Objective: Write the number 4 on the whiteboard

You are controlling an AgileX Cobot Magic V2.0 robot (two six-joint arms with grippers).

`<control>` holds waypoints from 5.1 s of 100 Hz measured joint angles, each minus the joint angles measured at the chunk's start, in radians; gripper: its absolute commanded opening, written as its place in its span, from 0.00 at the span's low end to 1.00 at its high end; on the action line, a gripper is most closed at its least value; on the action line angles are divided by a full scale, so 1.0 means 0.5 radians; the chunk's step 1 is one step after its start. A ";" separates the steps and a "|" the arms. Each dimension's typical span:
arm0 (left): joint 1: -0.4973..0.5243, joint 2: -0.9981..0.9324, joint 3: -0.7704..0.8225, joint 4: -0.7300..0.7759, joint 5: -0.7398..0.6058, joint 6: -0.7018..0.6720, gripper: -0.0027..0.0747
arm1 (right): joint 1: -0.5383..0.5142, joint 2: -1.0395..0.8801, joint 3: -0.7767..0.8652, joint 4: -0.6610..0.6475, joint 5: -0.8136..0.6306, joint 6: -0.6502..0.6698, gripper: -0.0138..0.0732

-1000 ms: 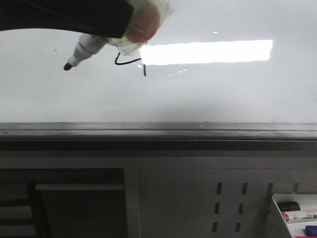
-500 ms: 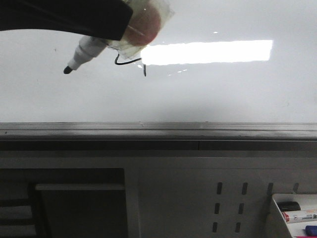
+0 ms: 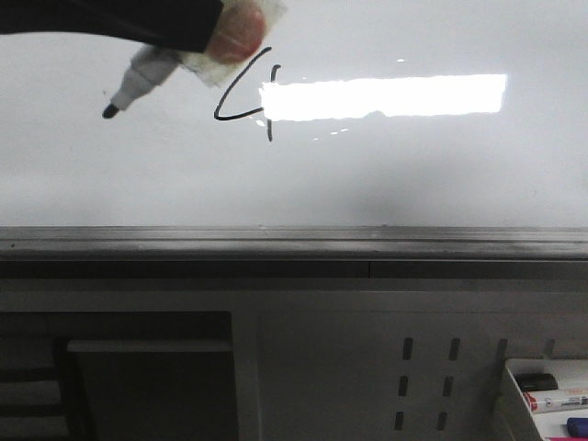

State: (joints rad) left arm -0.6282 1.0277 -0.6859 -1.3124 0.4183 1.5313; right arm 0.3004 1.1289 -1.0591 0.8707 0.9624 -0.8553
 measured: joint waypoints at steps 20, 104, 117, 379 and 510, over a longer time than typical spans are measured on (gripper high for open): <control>0.000 -0.098 0.033 -0.465 -0.590 -0.087 0.01 | -0.308 -0.275 0.025 0.000 0.051 0.009 0.70; 0.000 0.550 -0.285 -0.886 -1.341 -0.203 0.01 | -0.366 -0.656 0.370 0.019 -0.115 0.005 0.70; 0.000 0.564 -0.308 -0.859 -1.355 -0.204 0.01 | -0.366 -0.656 0.370 0.019 -0.115 0.008 0.70; 0.211 -1.890 0.955 -0.357 -0.721 -0.245 0.01 | -0.366 -2.247 1.738 0.287 -1.157 -0.304 0.10; 0.819 -2.003 1.202 2.328 -0.737 -2.700 0.01 | -0.366 -2.247 1.738 0.298 -1.166 -0.311 0.10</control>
State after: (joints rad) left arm -0.2189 0.0264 -0.0848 -0.1485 0.0496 0.1811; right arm 0.1176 0.0054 -0.1903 1.0195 0.3793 -1.0110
